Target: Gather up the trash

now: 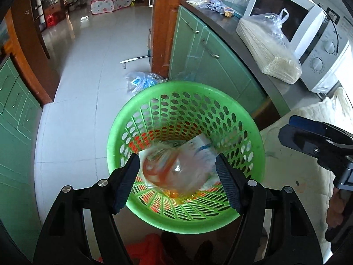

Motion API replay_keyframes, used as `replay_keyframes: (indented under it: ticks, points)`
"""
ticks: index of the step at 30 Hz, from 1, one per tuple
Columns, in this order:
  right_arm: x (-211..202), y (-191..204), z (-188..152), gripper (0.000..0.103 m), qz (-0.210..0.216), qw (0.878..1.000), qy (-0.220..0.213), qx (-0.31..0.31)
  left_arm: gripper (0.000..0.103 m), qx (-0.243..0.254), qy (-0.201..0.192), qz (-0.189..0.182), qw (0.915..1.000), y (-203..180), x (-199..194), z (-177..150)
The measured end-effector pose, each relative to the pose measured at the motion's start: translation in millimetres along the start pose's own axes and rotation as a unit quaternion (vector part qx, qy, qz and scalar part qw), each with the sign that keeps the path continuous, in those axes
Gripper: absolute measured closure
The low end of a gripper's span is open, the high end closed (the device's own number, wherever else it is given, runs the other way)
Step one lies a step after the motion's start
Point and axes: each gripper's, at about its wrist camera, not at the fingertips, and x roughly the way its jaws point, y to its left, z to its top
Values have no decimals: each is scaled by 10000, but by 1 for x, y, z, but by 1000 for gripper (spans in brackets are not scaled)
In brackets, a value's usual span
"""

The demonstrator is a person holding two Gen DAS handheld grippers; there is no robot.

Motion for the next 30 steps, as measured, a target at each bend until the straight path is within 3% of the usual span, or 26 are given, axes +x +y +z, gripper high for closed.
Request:
replay_keyframes:
  ticks: [12, 14, 20, 30]
  points:
    - [-37, -1, -20, 27, -55, 9997, -172, -168, 20, -55, -314, 90, 9995, -20, -33, -1]
    - [-44, 1, -23, 25, -80, 9996, -194, -214, 14, -41, -357, 182, 9992, -24, -39, -4]
    - [-73, 6, -39, 20, -458, 9973, -335, -464, 8, 77, -549, 255, 9981, -43, -64, -14]
    - [-130, -9, -76, 16, -1003, 9923, -569, -447, 8, 217, -809, 263, 9961, -82, -97, -31]
